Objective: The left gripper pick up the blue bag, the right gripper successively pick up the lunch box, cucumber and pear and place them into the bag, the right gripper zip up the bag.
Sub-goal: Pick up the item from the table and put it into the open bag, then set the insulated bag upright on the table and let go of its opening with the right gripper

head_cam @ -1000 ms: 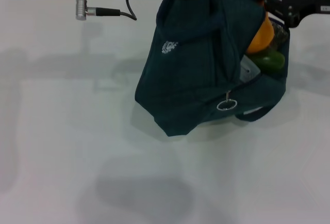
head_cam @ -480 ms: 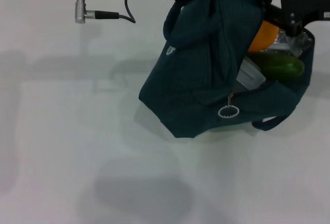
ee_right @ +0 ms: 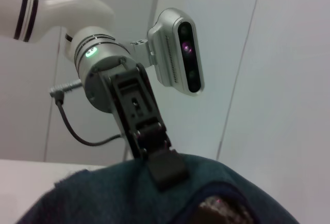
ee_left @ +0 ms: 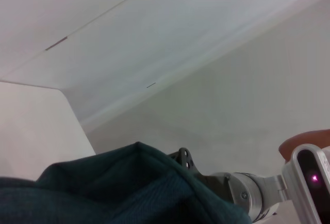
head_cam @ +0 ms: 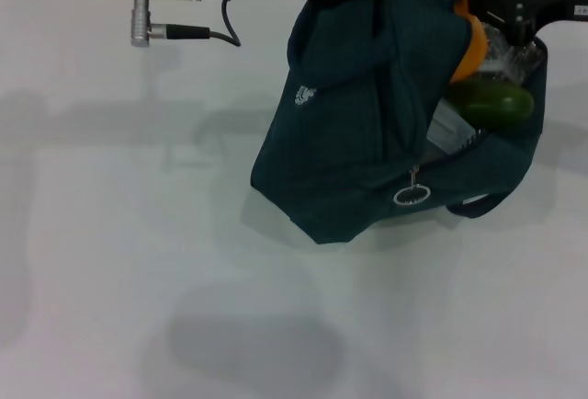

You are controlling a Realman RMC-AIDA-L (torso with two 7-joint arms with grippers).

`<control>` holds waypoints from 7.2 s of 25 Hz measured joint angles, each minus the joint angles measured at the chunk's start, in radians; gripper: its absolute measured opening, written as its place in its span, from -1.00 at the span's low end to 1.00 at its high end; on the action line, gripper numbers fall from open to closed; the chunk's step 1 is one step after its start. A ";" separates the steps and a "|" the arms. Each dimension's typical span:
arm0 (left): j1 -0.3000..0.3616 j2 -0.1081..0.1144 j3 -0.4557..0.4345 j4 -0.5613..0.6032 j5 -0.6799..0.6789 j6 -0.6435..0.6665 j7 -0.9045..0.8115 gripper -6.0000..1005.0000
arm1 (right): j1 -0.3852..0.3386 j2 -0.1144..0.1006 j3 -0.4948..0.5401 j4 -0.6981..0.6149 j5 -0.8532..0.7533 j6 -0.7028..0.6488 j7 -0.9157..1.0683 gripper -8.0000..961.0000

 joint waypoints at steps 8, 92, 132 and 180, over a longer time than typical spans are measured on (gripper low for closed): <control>0.000 -0.001 0.000 0.000 0.000 0.000 0.000 -0.90 | -0.006 0.000 0.002 0.025 0.062 -0.022 0.036 -0.89; 0.029 0.000 -0.026 0.000 0.000 -0.009 0.021 -0.89 | -0.168 -0.044 0.240 0.509 0.103 0.035 0.187 -0.26; 0.031 0.000 -0.026 -0.002 0.000 -0.006 0.027 -0.89 | -0.095 -0.015 0.149 0.537 0.109 0.204 0.166 -0.89; 0.173 -0.001 -0.020 -0.126 0.011 0.012 0.146 -0.86 | 0.001 -0.196 0.176 0.552 0.141 -0.266 0.471 -0.96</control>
